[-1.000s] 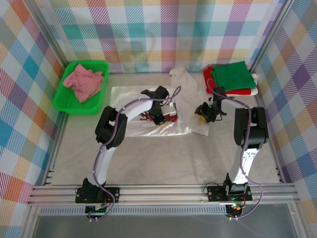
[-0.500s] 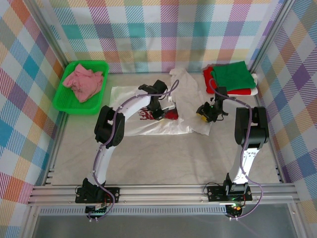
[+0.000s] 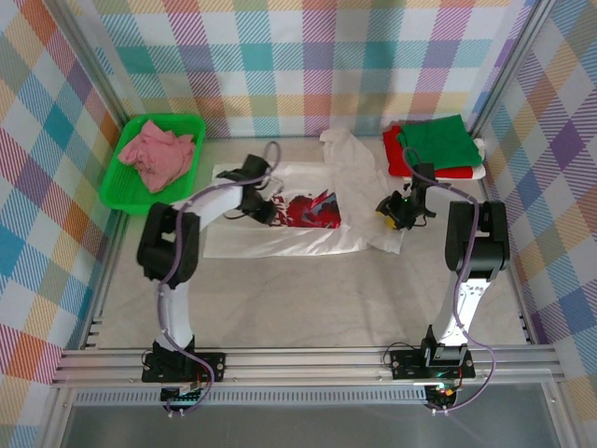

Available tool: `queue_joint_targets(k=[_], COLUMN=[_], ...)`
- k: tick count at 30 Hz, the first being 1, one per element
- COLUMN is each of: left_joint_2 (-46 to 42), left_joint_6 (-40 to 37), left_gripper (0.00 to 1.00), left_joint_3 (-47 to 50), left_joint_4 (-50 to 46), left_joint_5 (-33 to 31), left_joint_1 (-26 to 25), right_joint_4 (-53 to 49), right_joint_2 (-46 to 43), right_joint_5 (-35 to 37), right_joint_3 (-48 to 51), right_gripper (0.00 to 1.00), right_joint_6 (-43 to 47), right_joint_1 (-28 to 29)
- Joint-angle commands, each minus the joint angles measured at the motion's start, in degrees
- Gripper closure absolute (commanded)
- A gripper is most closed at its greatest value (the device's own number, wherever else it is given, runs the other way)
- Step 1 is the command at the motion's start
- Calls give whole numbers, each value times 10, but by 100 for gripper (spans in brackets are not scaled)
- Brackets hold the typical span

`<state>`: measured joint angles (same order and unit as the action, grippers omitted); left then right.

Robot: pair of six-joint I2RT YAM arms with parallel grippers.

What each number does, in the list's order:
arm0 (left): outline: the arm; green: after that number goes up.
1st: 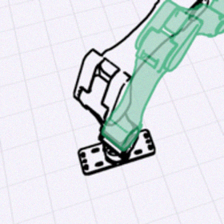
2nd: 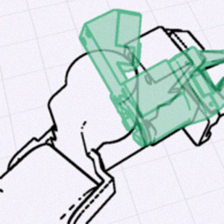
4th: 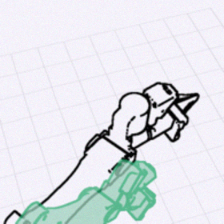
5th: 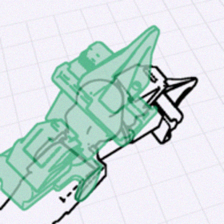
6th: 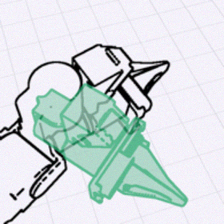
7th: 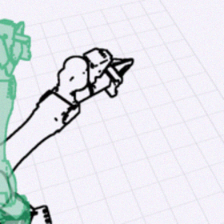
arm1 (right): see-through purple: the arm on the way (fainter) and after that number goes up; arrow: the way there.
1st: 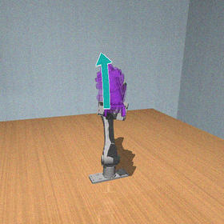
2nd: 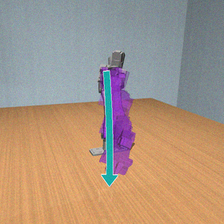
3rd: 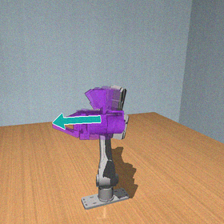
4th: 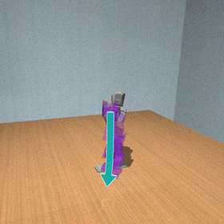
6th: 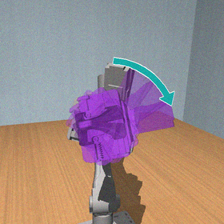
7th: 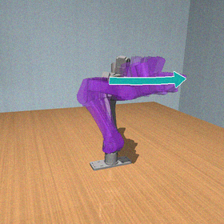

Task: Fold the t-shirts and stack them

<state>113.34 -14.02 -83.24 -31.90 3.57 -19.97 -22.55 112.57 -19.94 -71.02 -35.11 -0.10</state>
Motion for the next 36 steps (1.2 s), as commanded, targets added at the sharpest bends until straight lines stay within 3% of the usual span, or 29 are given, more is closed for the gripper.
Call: queue_joint_targets(k=[1, 5, 12, 17, 22, 29, 36], left_joint_2=[-72, -107, -131, -133, -117, -148, -203], left_joint_6=[185, 287, 370, 398, 425, 451, 455], left_gripper=[66, 67, 68, 69, 71, 71, 71], left_joint_3=[82, 146, 208, 241, 258, 338, 410], left_joint_4=[102, 98, 88, 124, 135, 151, 133], left_joint_5=[-27, -33, -13, 4, -12, -23, -14], left_joint_1=[45, 93, 97, 96, 99, 124, 130], right_joint_4=[-21, -17, -95, -123, -104, -44, -73], right_joint_2=[3, -32, -93, -63, 3, 4, -108], right_joint_5=[12, -1, 74, 94, 59, 22, 32], right_joint_3=[17, 25, -12, -52, -77, 14, 127], right_gripper=[60, 60, 58, 57, 58, 59, 60], right_joint_6=[1, 2, 41, 63, 52, 24, 23], right_joint_1=[-13, -7, 49, 79, 80, 54, 41])
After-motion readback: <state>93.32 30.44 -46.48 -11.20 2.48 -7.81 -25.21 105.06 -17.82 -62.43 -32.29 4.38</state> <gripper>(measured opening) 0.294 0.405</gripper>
